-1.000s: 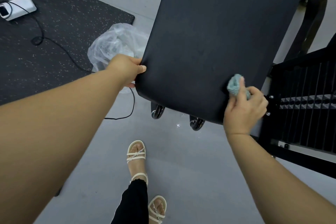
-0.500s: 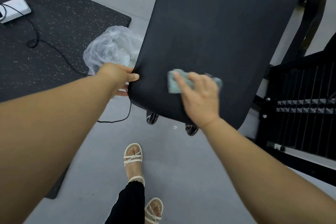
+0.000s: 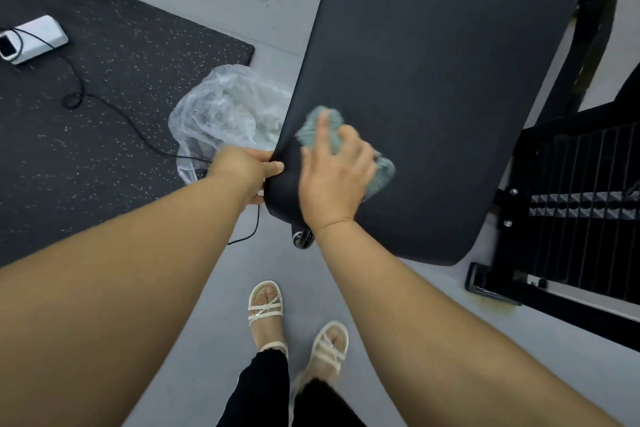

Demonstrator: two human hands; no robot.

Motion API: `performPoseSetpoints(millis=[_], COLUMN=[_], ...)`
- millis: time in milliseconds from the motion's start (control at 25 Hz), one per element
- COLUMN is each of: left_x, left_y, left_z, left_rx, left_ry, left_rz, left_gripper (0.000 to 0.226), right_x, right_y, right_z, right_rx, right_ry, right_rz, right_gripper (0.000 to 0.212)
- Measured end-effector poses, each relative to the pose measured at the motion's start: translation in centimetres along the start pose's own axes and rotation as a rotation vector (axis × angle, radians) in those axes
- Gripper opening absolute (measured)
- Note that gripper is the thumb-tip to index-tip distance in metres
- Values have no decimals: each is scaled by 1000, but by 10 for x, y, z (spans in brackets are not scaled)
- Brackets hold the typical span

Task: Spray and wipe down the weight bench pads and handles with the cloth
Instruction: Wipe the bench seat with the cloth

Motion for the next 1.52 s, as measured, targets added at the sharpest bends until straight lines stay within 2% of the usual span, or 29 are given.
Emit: performPoseSetpoints(millis=[120,200,240,320,440,560,640,680,720,800,840,880,920,960,1040,1120,1160,1240,1320,1400,1480,1520], left_x=[0,8,17,39,73,100,117,122,124,118,113,109,106,103,101,103,102,102,100,99,98,97], left_y=[-3,-3,-1,7,31,48,45,42,41,37,35,34,33,33,33,32,33,33,34,34,31,31], left_z=[1,-1,-4,-13,-17,-2,9,15,22,31,32,33,31,33,33,33,32,33,35,35,37,39], left_rx=[-2,23,41,92,109,79,84,60,17,-69,-100,-122,-140,-154,-161,-155,-160,-148,-152,-157,-153,-155], left_ry=[23,96,150,235,276,249,224,243,271,267,228,185,140,100,49,24,9,-3,-5,-4,3,6], left_rz=[59,250,406,675,722,694,760,798,817,737,637,544,470,436,398,369,354,318,281,275,276,267], left_gripper=[25,30,35,44,49,60,51,42,36,34,33,33,32,33,32,32,31,32,30,24,24,24], right_x=[-37,-17,8,80,175,188,146,112,74,18,18,34,61,95,162,175,155,88,27,-14,-29,-24], right_y=[8,-1,-9,-32,-61,-49,-39,-35,-28,-12,-12,-18,-27,-38,-57,-57,-49,-23,-6,11,7,1], right_z=[-17,1,18,53,65,56,51,50,44,20,23,37,59,87,136,142,136,122,103,73,54,57], right_rx=[-82,-32,22,101,105,61,107,116,77,-61,-76,-55,-2,50,109,146,155,109,45,-85,-125,-120], right_ry=[-518,-643,-590,-312,142,511,570,468,276,-273,-461,-543,-507,-372,67,429,475,379,150,-237,-683,-823], right_rz=[-4,-48,-76,-119,-118,0,55,52,38,-6,-8,-13,-39,-57,-34,-24,-23,24,43,31,50,47], right_gripper=[48,52,50,43,42,45,49,50,50,49,50,50,49,48,48,47,47,51,52,50,57,58])
Point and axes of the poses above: each hand's wrist, its own z-axis towards the middle knuckle, its own y-axis out of the palm, x = y × z, the point moved 10 cm from there along z, towards the middle knuckle, and after that the axes turned 15 degrees about y, right-handed, at the moved point
